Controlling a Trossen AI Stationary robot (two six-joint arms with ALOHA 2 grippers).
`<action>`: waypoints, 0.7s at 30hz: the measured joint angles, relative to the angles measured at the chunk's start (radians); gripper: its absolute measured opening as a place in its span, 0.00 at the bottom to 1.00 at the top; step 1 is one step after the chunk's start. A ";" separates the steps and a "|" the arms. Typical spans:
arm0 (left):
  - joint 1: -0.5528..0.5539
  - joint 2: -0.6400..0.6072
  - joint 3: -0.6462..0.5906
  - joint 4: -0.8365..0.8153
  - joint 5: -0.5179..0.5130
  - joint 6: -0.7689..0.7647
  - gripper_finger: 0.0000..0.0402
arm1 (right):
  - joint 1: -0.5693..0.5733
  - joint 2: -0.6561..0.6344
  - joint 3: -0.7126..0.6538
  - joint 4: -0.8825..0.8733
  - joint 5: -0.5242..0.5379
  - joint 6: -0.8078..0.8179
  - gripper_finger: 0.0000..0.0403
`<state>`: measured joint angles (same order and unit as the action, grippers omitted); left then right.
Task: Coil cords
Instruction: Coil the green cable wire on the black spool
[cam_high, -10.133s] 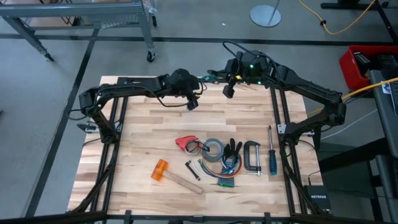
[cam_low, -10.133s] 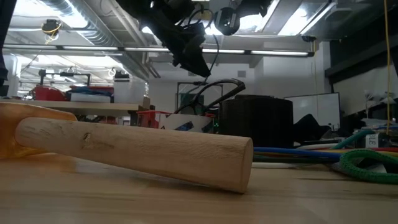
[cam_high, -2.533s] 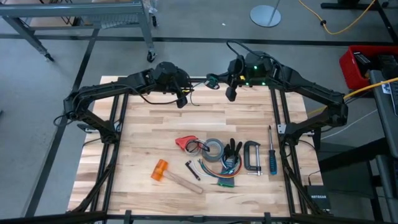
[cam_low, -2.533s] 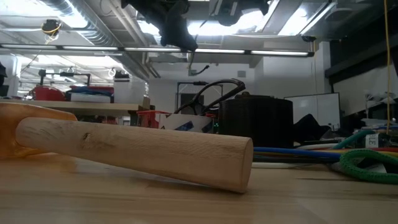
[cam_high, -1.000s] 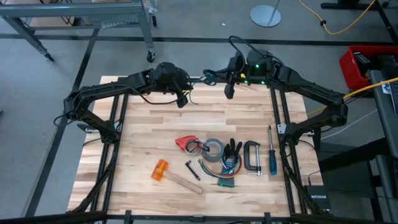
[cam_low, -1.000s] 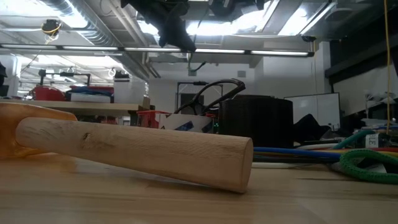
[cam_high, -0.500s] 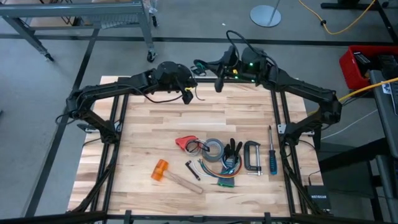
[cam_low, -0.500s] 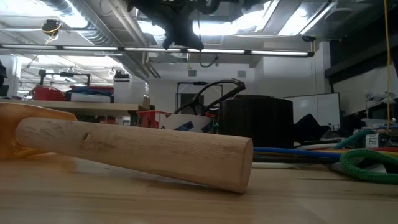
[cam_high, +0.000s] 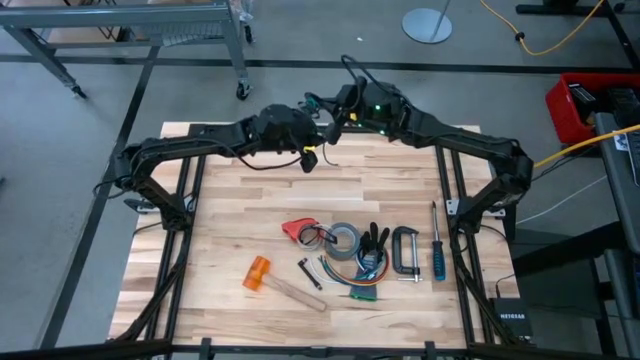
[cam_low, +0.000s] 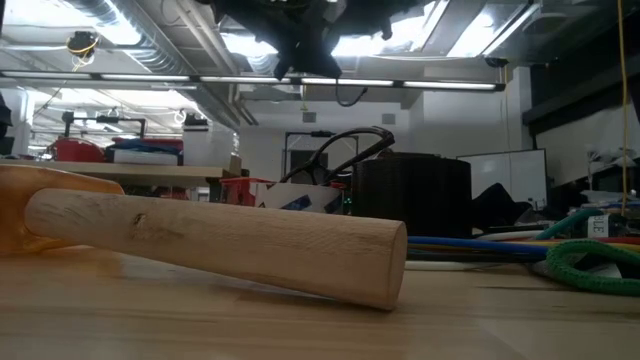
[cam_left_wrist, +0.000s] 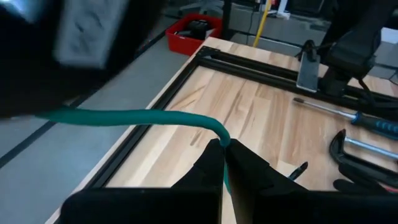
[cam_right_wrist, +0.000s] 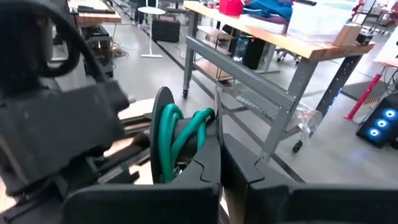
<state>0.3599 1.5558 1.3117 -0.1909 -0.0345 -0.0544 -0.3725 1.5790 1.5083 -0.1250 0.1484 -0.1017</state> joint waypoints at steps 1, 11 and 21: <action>0.000 0.000 0.000 0.000 0.000 0.000 0.00 | 0.000 0.006 0.001 -0.003 0.000 0.000 0.00; 0.002 0.000 0.000 -0.002 -0.002 0.008 0.00 | 0.008 0.032 0.001 -0.046 -0.004 0.028 0.00; 0.001 0.000 0.000 0.000 -0.001 -0.002 0.00 | 0.006 0.032 0.001 -0.151 0.000 0.027 0.00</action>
<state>0.3605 1.5555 1.3117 -0.1909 -0.0353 -0.0560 -0.3662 1.6108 1.5093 -0.2762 0.1488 -0.0746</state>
